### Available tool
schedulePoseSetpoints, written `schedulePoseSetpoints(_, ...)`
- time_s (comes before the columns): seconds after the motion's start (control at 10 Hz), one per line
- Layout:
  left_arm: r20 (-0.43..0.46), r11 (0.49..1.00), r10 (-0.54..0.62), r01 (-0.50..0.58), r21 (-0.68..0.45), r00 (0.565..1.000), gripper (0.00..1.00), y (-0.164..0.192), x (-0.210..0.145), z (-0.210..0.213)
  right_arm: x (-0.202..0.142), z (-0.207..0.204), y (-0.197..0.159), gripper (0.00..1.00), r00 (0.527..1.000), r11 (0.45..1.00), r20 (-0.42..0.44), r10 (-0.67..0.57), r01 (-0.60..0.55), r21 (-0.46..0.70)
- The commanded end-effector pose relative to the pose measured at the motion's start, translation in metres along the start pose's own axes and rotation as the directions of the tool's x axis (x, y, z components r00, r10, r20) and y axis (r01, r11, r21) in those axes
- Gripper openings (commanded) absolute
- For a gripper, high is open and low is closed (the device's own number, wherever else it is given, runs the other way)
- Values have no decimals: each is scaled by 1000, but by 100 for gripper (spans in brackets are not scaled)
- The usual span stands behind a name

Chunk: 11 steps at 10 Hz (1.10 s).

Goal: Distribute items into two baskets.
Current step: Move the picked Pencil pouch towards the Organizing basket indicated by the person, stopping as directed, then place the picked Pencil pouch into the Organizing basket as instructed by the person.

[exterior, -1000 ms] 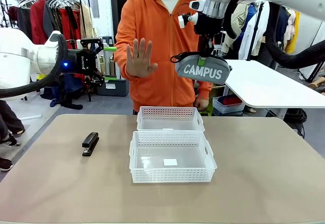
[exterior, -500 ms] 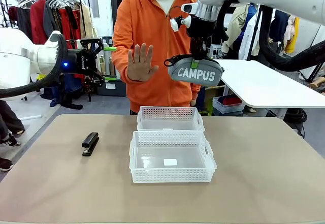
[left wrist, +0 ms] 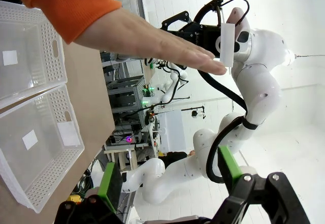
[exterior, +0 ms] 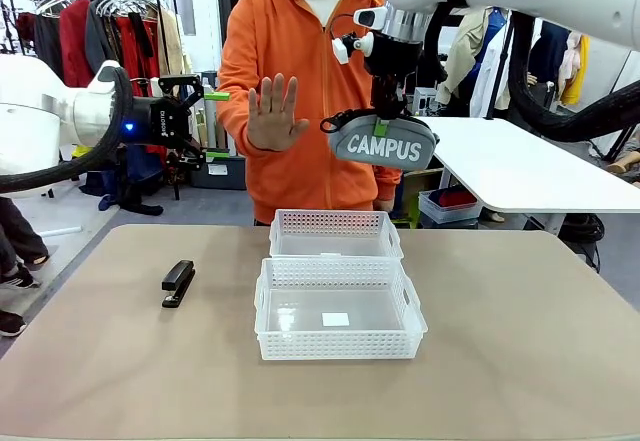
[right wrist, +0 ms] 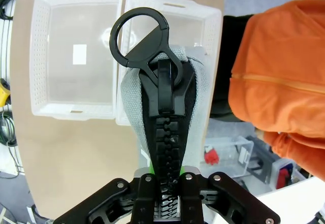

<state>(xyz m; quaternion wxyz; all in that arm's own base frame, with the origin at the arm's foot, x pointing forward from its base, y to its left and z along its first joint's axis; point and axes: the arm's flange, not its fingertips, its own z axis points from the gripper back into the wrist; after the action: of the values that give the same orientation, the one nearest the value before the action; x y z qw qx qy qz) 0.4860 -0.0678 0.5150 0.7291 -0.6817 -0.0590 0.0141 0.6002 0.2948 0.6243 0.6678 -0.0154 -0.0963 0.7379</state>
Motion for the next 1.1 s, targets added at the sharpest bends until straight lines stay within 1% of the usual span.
schedulePoseSetpoints(0.0,5,1000,0,0,-2,1000,100,-2,-1,1,0,2,0,0,1000,1000,2,1,-1,-4)
schedulePoseSetpoints(1.0,5,1000,0,0,-2,1000,100,-2,-1,1,0,2,0,0,1000,1000,2,1,-1,-4)
